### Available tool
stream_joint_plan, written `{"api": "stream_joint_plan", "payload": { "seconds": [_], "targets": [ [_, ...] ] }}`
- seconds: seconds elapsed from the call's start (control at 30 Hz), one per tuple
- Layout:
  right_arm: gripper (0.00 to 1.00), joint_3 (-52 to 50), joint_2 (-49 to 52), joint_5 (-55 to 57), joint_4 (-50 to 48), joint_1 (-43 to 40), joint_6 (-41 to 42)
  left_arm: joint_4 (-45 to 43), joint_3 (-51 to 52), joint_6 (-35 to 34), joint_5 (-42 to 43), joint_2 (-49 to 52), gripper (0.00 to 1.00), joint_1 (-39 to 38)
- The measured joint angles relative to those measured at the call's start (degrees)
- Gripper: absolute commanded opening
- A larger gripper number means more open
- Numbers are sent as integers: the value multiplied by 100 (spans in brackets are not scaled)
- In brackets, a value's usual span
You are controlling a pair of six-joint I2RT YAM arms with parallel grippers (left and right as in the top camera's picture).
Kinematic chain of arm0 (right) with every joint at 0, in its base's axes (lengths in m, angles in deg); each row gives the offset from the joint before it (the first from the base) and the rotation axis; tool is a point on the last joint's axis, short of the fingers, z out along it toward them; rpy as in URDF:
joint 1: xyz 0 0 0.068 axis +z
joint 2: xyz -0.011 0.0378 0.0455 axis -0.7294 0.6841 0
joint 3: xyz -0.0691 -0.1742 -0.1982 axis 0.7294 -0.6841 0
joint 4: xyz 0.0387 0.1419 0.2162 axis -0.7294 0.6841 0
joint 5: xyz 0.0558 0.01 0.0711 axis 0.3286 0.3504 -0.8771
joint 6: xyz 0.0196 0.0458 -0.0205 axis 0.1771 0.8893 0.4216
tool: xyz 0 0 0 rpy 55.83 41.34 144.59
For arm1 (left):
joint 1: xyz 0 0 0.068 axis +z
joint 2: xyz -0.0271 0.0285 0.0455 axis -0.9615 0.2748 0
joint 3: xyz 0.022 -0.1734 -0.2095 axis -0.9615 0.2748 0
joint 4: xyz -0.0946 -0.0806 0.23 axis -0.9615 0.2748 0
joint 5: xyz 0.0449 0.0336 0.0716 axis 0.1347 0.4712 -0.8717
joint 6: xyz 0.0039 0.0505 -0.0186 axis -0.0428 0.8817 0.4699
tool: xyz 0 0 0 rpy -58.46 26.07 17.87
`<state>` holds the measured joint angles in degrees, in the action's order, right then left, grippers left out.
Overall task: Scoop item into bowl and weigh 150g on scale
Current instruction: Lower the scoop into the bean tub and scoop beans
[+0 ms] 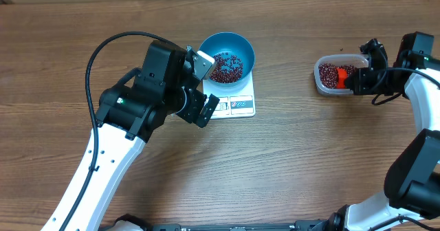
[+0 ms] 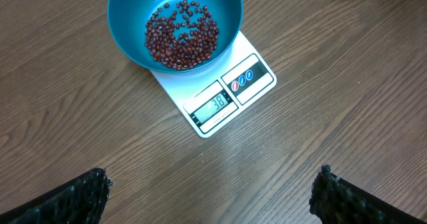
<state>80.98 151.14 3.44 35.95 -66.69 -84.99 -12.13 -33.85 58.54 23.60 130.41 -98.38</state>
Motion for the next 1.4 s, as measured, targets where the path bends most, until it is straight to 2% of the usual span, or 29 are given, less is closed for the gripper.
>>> {"api": "stream_joint_plan", "payload": {
  "seconds": [0.93,1.4],
  "targets": [
    [4,-369,79,-691,-455,-11,118,0,0,0,0,0,100,0],
    [4,-424,155,-1211,-474,-382,426,0,0,0,0,0,100,0]
  ]
}}
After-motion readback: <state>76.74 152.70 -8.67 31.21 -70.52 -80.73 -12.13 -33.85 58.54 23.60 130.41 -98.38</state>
